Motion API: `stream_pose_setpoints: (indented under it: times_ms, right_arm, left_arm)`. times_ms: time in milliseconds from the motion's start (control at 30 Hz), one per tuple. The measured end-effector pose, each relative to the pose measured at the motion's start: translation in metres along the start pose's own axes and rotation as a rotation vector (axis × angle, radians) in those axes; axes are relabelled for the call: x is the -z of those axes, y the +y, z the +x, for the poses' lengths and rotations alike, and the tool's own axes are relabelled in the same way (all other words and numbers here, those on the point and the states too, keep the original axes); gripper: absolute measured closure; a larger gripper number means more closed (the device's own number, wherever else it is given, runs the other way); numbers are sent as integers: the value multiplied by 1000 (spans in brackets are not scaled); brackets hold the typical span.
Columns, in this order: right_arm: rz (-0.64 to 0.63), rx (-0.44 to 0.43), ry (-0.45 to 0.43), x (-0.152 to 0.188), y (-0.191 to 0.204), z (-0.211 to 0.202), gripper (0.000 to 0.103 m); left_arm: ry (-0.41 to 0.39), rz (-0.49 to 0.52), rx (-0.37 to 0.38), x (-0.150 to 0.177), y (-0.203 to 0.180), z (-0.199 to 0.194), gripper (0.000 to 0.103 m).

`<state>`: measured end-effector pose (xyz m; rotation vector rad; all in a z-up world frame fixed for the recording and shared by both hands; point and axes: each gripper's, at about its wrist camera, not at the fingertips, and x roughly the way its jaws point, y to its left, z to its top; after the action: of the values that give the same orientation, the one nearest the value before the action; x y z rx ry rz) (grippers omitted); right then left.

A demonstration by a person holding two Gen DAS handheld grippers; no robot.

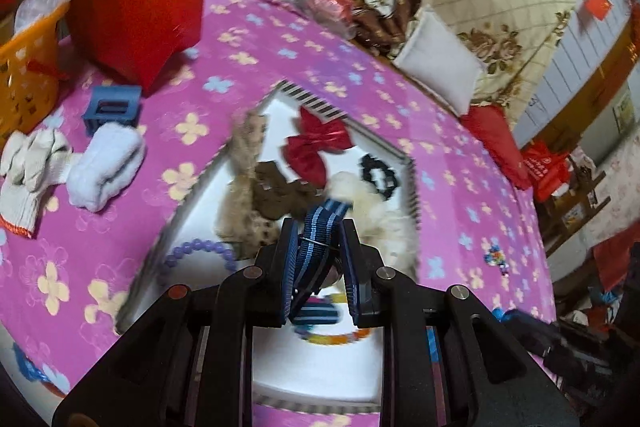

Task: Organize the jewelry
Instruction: 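Lower the watch and blue bracelet into the tray and open both tools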

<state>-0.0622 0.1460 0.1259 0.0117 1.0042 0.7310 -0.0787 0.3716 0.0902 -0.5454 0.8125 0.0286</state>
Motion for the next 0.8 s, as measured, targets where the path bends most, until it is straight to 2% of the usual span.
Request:
stream_pose_setpoints:
  times_ms: [133,200,300,400,533,633,733,800]
  right_arm:
    - [-43,-33,70,1,23,42,95]
    - [-43,-59,105,3,29,63,95]
    - [-32,-103,152,10,29,87,95]
    - [-43,-70,181,20,28,105,95]
    - [-55,12,193,30,20,114,95]
    - [-68,58,202,34,14,112,95]
    - [-87,67,188,32,12,104,86]
    - [-96,76,158,33,12,92,70]
  left_arm:
    - [49,-4,-73,4,22,18,83]
    - [59,-2,-101,7,30,21,90]
    - [58,-38,-105,8,43,22,91]
    - [40,-74,-72,7,51,17,91]
    - [-10,-65,-43,5,47,7,89]
    - [3,-58,-22,5,43,9,85]
    - [41,-57,23,7,37,18,85]
    - [60,-45,44,8,32,22,85]
